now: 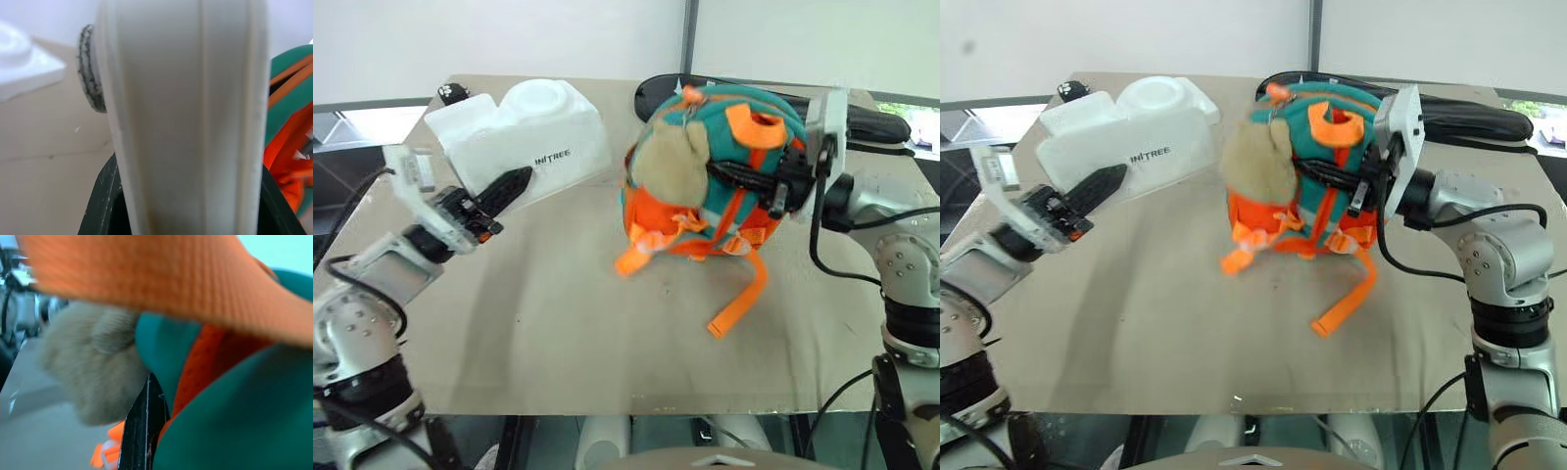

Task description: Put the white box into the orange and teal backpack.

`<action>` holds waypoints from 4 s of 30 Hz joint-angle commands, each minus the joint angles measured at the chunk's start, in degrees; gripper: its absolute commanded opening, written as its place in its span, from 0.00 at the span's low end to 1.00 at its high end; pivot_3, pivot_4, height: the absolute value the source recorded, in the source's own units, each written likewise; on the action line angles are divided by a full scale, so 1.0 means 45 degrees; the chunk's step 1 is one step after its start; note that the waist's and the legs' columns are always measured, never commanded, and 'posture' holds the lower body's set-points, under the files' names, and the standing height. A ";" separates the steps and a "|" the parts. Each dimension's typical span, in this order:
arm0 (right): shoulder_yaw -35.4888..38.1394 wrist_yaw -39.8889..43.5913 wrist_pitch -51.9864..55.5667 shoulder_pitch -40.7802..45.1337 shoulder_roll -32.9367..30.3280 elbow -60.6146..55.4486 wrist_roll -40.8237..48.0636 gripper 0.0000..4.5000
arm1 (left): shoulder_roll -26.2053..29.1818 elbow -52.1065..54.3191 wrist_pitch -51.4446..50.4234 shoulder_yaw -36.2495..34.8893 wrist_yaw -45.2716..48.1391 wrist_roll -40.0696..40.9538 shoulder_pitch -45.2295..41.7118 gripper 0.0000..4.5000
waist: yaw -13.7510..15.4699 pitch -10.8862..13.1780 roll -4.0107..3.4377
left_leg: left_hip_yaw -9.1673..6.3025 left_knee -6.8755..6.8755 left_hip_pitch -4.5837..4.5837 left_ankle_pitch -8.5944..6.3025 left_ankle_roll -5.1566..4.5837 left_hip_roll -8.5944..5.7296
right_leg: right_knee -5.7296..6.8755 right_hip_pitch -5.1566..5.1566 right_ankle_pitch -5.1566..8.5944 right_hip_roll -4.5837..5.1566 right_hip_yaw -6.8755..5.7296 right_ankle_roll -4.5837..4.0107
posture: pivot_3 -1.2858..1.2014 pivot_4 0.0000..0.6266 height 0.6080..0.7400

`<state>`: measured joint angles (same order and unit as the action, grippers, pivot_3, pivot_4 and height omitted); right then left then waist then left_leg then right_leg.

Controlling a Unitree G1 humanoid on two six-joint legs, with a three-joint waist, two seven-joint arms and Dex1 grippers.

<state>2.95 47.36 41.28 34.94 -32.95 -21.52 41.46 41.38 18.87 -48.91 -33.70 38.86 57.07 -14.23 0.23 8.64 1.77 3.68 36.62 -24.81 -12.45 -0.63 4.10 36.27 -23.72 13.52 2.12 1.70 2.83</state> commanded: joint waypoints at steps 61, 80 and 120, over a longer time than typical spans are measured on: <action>-0.0458 -0.1605 0.0173 -0.1213 0.0330 -0.1249 -0.0243 0.00 | -0.0933 -0.3042 0.0559 0.5861 0.3499 -0.3441 -0.6380 0.98 | -0.0191 0.0035 0.0022 | -0.0028 0.0138 0.0004 0.0001 -0.0007 0.0024 | 0.0126 0.0004 -0.0023 -0.0065 0.0042 0.0042 | 0.52 0.24 1.00; -0.0808 -0.2604 0.0446 -0.0752 0.0912 -0.1330 -0.0872 0.00 | -0.3700 -0.1695 -0.4802 0.5082 -0.6256 0.8009 -0.4326 0.98 | -0.0104 0.0035 0.0044 | -0.0085 0.0160 0.0025 0.0004 -0.0006 0.0009 | 0.0154 0.0053 -0.0024 -0.0039 -0.0016 0.0039 | 0.52 0.24 1.00; 0.1348 -0.6732 0.1178 -0.1065 0.0570 -0.0962 0.0132 0.00 | -0.2165 -0.1969 0.1177 0.5091 -0.3599 0.0699 -0.0655 0.09 | 0.0131 0.0021 0.0041 | -0.0022 0.0128 0.0004 0.0002 -0.0005 -0.0002 | 0.0115 0.0021 -0.0008 -0.0012 0.0005 0.0005 | 0.52 0.24 1.00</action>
<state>8.41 15.06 48.44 30.30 -29.08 -23.20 43.40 30.93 7.51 -46.79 -10.31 20.47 62.88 -16.34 0.82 8.73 1.95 3.58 37.16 -24.79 -12.45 -0.66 4.11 36.79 -23.63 13.46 2.06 1.73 2.89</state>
